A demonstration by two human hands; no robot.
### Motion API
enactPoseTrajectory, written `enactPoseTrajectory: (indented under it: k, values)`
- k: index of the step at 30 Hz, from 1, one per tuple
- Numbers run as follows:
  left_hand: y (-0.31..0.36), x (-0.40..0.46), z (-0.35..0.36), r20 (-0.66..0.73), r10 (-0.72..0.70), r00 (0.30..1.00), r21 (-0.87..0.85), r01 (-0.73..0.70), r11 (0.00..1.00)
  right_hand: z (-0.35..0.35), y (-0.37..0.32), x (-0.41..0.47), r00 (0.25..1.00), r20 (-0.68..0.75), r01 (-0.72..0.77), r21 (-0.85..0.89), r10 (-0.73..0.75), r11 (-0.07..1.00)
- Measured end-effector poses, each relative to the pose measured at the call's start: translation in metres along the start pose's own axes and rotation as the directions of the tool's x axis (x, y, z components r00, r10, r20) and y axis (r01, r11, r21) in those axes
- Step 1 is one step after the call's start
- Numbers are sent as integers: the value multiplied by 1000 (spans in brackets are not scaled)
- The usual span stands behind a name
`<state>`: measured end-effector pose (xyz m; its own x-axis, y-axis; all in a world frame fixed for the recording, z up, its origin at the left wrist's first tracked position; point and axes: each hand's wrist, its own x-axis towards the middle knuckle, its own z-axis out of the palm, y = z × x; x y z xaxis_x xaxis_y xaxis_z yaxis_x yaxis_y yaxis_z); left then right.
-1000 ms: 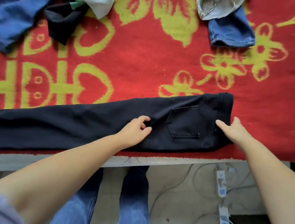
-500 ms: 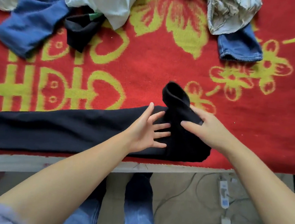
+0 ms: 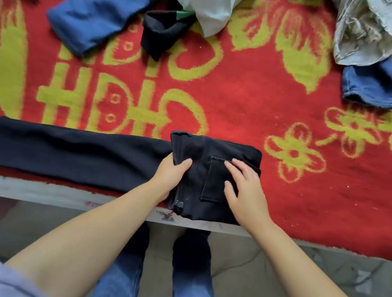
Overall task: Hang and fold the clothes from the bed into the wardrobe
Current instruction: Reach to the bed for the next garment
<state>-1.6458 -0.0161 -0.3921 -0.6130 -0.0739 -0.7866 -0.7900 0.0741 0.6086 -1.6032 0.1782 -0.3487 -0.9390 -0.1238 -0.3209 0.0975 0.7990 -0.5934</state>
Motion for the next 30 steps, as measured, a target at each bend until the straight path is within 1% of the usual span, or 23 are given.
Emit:
enactPoseTrajectory:
  k: [1, 3, 4, 5, 7, 10, 12, 13, 14, 15, 16, 17, 18, 19, 20, 21, 22, 23, 25, 27, 28, 30]
  values:
    - [-2, 4, 1, -25, 25, 999, 45, -24, 999, -4, 13, 0, 1000, 13, 1, -138, 1, 990]
    - [-9, 11, -1, -83, 62, 995, 132, -51, 990, -2, 36, 4, 983, 175, 18, -403, 58, 915]
    - [-12, 15, -3, -101, 69, 993, 174, -51, 983, 2, 46, 8, 963, 250, 34, -479, 99, 877]
    - [-16, 18, -4, -104, 68, 992, 208, -45, 977, 7, 54, 14, 943, 306, 49, -514, 130, 856]
    - [-19, 24, -6, -90, 57, 994, 260, -32, 965, 14, 64, 28, 916, 367, 55, -512, 161, 857]
    - [-21, 25, -8, -104, 60, 993, 323, -24, 946, 17, 70, 47, 895, 406, 57, -519, 187, 853]
    - [-17, 20, -8, -168, 75, 983, 421, 2, 907, 13, 67, 49, 894, 414, 57, -489, 174, 870]
    - [-14, 15, -8, -217, 107, 970, 529, 24, 848, 10, 65, 48, 913, 380, 35, -435, 147, 900]
    - [-13, 10, -8, -258, 199, 945, 666, 25, 745, 7, 64, 44, 947, 294, -18, -346, 127, 938]
    - [-12, 3, -8, -253, 352, 901, 797, -12, 604, 5, 63, 40, 976, 165, -105, -223, 144, 969]
    - [-13, -4, -7, -172, 512, 842, 891, -89, 445, 4, 64, 34, 971, 48, -229, -71, 233, 971]
    - [-14, -12, -5, -37, 631, 775, 931, -203, 305, 1, 66, 29, 926, -1, -375, 106, 377, 921]
    - [-16, -18, -2, 102, 668, 737, 919, -327, 221, 0, 67, 25, 853, 37, -510, 272, 521, 816]
    - [-19, -22, 3, 202, 638, 743, 860, -446, 247, 2, 67, 20, 779, 145, -611, 394, 610, 687]
    - [-22, -26, 9, 242, 536, 809, 763, -500, 409, 4, 68, 17, 730, 258, -670, 458, 633, 585]
    - [-24, -29, 17, 248, 387, 888, 648, -449, 616, 8, 68, 16, 713, 333, -690, 492, 617, 532]
    - [-25, -30, 25, 219, 264, 939, 551, -343, 761, 9, 68, 17, 720, 366, -683, 529, 590, 505]
    - [-23, -30, 32, 175, 188, 967, 495, -251, 832, 9, 67, 19, 738, 376, -660, 574, 560, 484]
    - [-15, -27, 40, 77, 132, 988, 438, -152, 886, 6, 63, 25, 771, 409, -617, 670, 488, 413]
    - [-1, -25, 38, 17, 97, 995, 346, -97, 933, -7, 52, 30, 798, 456, -588, 733, 394, 342]
    - [6, -24, 34, 8, 77, 997, 298, -76, 952, -16, 43, 33, 813, 469, -575, 743, 346, 344]
    - [22, -24, 21, 27, 10, 1000, 172, -15, 985, -32, 20, 38, 840, 480, -543, 744, 254, 389]
